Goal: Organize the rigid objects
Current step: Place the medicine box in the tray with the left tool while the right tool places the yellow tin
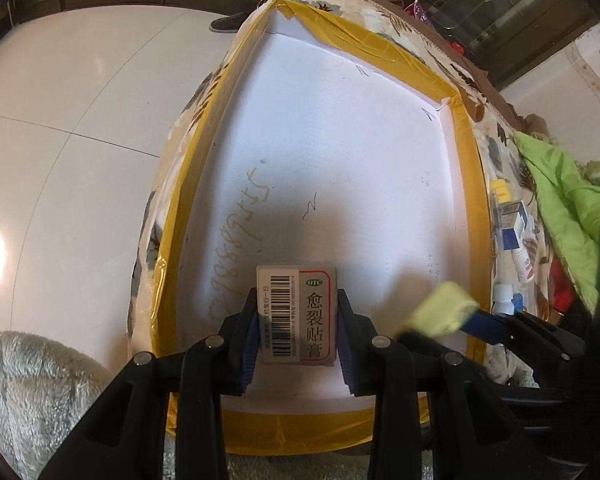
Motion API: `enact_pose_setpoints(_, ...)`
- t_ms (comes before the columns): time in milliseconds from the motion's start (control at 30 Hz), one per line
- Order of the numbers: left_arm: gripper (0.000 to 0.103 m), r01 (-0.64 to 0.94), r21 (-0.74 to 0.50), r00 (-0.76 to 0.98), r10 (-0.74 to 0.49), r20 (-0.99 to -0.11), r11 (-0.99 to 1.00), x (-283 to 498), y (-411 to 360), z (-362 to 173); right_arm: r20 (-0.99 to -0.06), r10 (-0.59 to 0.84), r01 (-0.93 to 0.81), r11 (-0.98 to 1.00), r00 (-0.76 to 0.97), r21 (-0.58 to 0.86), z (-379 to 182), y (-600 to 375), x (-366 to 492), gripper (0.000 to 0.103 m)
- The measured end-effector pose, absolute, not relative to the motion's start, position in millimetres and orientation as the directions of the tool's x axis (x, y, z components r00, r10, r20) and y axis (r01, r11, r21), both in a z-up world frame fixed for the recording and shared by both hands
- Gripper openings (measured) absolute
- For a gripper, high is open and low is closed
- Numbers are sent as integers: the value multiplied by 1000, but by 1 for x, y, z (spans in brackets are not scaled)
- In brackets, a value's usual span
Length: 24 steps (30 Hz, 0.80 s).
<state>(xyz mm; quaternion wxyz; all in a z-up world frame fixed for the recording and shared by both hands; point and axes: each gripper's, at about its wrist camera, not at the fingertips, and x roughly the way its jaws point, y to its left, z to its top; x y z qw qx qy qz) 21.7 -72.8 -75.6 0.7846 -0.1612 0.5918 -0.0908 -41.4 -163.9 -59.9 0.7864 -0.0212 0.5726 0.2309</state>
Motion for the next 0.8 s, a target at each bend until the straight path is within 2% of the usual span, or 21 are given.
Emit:
enact_pose_setpoints(133,34,-41,-355,288,-329,-899,934,25,-74,-77,-922,302,-382,903,243,195,-72,-155,-32,54)
enact_pose_setpoints(267,37,-28,-325,308,-301,-902,945,25,-81,-74,-922,320,-349,908,219,232,-84,-159,-24,55)
enact_pose_setpoints(400,56,-24,-383,317,-356,-879,924,28,-78,-72,-917,335,-337,907,218,252,-82,-161,-21,55)
enact_pose_setpoints(433,67,-30,-395,323,-365,-873,918,28,-76,-71,-912,346,-329,907,221,264,-79,-163,-21,55)
enact_pose_setpoints(467,72,-35,-407,329,-374,-867,913,28,-74,-70,-904,367,-318,903,219,290,-78,-168,-19,55)
enact_pose_setpoints(633,72,-49,-483,370,-433,-822,874,25,-64,-63,-882,399,-286,901,251,326,-69,-177,-13,55)
enact_pose_setpoints(800,72,-2,-522,438,-468,-768,853,12,-63,-44,-821,448,-229,892,353,389,-41,-220,-17,55)
